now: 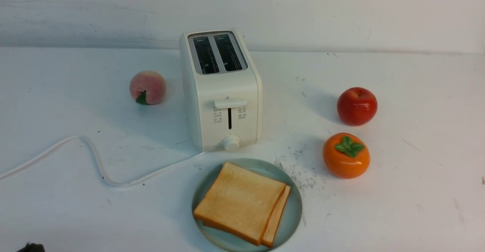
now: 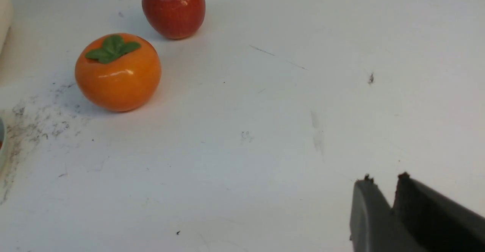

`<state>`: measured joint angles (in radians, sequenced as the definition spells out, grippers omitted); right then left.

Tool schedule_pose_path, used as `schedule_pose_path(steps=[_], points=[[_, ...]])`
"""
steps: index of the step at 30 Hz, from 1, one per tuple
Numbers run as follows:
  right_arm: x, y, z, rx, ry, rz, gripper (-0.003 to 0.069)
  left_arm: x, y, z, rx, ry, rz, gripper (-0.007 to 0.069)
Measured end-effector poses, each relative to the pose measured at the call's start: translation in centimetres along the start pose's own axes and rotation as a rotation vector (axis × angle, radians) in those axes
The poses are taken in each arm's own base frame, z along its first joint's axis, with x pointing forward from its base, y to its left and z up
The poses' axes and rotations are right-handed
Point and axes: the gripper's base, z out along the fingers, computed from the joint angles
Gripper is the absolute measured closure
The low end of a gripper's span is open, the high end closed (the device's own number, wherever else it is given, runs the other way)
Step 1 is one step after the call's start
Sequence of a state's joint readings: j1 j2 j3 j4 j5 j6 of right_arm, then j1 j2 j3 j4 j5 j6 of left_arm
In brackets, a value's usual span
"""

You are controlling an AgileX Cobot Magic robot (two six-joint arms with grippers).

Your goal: Take toasted bread from bread machine on white table place on plate.

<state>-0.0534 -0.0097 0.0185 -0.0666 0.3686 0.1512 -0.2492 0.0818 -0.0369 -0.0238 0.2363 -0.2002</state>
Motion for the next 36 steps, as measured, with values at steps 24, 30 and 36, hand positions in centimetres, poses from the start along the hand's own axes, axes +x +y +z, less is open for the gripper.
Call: schedule_pose_path(steps=[24, 30, 36], points=[[0.0, 0.0, 0.0, 0.0, 0.0, 0.0, 0.0524, 2.9, 1.5, -0.3, -0.174, 0.073, -0.165, 0.0599], [0.0, 0.0, 0.0, 0.0, 0.0, 0.0, 0.0524, 2.9, 1.5, -0.3, -0.174, 0.075, -0.167, 0.059], [0.0, 0.0, 0.0, 0.0, 0.0, 0.0, 0.0519, 2.9, 1.5, -0.3, -0.174, 0.076, -0.168, 0.0586]])
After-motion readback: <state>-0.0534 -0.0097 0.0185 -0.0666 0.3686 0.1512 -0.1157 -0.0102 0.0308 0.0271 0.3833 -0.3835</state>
